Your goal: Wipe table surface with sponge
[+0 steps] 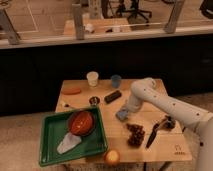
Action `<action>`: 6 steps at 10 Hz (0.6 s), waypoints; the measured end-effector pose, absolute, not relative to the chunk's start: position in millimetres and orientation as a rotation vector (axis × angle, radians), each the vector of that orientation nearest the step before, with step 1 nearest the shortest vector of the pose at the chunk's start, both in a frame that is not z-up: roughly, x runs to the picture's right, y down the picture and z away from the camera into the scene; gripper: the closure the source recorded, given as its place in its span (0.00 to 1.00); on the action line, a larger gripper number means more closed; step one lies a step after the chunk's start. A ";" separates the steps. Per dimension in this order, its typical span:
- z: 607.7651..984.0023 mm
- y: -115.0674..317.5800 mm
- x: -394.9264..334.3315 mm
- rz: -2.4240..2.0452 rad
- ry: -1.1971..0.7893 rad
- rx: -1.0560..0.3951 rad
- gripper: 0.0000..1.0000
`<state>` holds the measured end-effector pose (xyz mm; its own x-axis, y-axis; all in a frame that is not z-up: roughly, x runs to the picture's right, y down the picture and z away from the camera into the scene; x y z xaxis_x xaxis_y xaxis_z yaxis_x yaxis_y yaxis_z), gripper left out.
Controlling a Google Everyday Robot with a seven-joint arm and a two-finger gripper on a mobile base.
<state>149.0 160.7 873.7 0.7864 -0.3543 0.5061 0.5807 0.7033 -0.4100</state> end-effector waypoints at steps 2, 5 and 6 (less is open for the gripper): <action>869.0 163.2 169.2 -0.504 -0.385 -0.583 1.00; 874.1 149.3 179.9 -0.480 -0.348 -0.563 1.00; 878.8 138.8 181.0 -0.477 -0.337 -0.552 1.00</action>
